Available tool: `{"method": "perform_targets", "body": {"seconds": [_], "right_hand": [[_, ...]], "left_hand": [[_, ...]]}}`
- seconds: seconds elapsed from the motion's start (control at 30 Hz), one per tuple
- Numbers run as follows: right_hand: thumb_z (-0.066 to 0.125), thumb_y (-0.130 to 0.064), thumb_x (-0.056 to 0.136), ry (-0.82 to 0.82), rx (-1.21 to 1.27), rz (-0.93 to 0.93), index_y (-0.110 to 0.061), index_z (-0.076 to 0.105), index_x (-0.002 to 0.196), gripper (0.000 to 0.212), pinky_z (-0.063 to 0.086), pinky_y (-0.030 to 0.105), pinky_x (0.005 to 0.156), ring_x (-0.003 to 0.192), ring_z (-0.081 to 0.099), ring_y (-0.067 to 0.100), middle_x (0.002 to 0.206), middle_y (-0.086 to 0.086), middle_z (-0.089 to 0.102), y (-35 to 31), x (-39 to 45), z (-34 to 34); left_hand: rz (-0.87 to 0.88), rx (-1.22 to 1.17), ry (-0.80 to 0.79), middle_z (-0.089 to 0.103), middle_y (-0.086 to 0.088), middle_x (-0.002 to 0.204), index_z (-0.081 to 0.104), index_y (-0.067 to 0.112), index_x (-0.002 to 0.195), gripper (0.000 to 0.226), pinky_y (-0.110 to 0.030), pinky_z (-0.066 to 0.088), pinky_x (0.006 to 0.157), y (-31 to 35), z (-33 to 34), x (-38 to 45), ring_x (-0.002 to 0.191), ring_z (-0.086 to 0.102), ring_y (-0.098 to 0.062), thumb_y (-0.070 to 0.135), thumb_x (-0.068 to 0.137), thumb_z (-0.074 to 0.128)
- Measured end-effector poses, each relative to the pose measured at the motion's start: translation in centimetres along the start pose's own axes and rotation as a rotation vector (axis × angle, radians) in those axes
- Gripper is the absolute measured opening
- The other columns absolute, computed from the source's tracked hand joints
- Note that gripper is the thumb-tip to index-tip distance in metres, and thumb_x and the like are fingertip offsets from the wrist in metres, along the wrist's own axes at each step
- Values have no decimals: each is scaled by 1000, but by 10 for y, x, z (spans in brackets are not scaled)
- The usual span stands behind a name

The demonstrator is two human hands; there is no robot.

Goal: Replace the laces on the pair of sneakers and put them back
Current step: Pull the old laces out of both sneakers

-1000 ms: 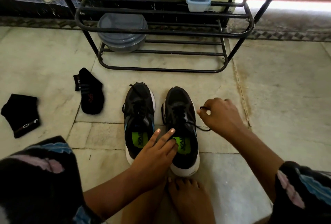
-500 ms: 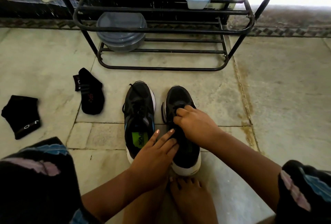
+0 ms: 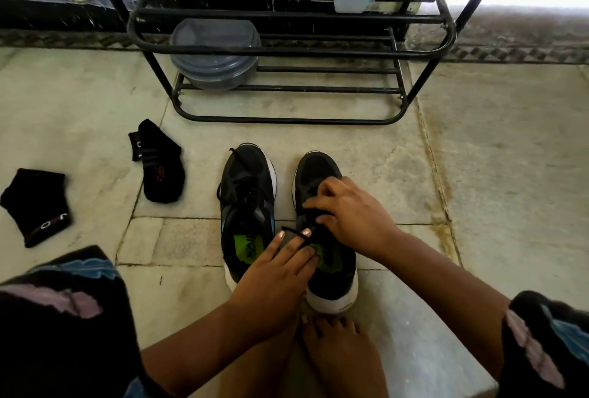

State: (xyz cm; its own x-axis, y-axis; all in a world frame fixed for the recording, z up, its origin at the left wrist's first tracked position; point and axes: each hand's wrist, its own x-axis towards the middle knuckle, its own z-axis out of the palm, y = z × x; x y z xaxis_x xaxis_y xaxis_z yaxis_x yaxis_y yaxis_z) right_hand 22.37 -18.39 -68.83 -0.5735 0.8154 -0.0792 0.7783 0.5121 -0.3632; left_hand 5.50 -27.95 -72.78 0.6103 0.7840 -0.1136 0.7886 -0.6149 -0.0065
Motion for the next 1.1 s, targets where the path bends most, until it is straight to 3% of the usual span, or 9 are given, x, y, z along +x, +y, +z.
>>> {"method": "perform_targets", "body": {"seconds": [0.13, 0.3, 0.43, 0.6, 0.7, 0.77, 0.87, 0.93, 1.1], "right_hand": [[55, -26, 93, 11, -57, -47, -21, 70, 106, 20, 40, 25, 75, 97, 47, 15, 105, -2, 56, 2, 2, 3], [59, -8, 91, 218, 1094, 590, -15, 70, 86, 15, 46, 17, 61, 70, 59, 10, 79, -3, 65, -1, 4, -6], [67, -20, 85, 360, 416, 397, -22, 63, 98, 13, 44, 18, 65, 73, 56, 8, 84, -8, 58, 3, -4, 2], [59, -41, 89, 120, 74, 202, -23, 69, 96, 22, 43, 22, 74, 94, 50, 10, 99, -7, 54, -13, -10, 10], [57, -38, 90, 76, 78, 226, -21, 67, 106, 25, 42, 22, 80, 102, 49, 11, 109, -5, 53, -14, -9, 14], [60, -33, 89, 73, 134, 273, -21, 68, 94, 16, 41, 20, 79, 96, 51, 11, 103, -5, 54, -14, -6, 15], [68, -22, 85, 187, 732, 457, -18, 63, 68, 18, 45, 21, 69, 70, 57, 8, 79, -1, 60, -14, -2, 2], [67, -15, 85, 294, 1012, 472, -15, 68, 76, 10, 46, 20, 64, 62, 57, 2, 73, 0, 63, -13, -2, -10], [65, -24, 87, -16, 510, 353, -20, 70, 101, 16, 46, 19, 77, 83, 56, 8, 93, -6, 59, -9, -6, 2]], "left_hand": [[-7, -1, 10, 64, -4, 119, 64, 13, 118, 52, -50, 38, 102, 0, 0, 0, 124, 53, -28, 31, 78, 35], [-8, -10, 3, 64, -2, 121, 64, 16, 119, 55, -48, 38, 102, -2, -1, -1, 122, 54, -25, 34, 76, 35], [-2, -19, 2, 64, -1, 121, 65, 17, 119, 56, -46, 36, 103, -1, -2, -1, 120, 56, -23, 35, 76, 34], [-4, -20, 0, 66, -2, 118, 67, 16, 116, 56, -47, 37, 102, -1, -4, 0, 118, 58, -23, 36, 76, 34], [-9, -31, -15, 66, -2, 117, 67, 16, 116, 56, -47, 37, 102, -1, -4, 0, 117, 59, -23, 36, 76, 34], [-11, -32, -17, 66, -1, 116, 67, 16, 115, 56, -47, 37, 101, -1, -3, -1, 116, 59, -23, 36, 76, 33], [-15, -33, -28, 65, -1, 118, 66, 17, 118, 55, -47, 34, 103, -1, -3, -2, 118, 58, -24, 35, 76, 35], [-14, -25, -24, 64, -1, 120, 65, 17, 119, 55, -46, 33, 104, -1, -1, -2, 120, 56, -25, 34, 76, 35], [12, -39, -30, 64, -2, 122, 65, 16, 119, 57, -49, 34, 104, 0, -3, -1, 127, 50, -26, 34, 75, 33]]}}
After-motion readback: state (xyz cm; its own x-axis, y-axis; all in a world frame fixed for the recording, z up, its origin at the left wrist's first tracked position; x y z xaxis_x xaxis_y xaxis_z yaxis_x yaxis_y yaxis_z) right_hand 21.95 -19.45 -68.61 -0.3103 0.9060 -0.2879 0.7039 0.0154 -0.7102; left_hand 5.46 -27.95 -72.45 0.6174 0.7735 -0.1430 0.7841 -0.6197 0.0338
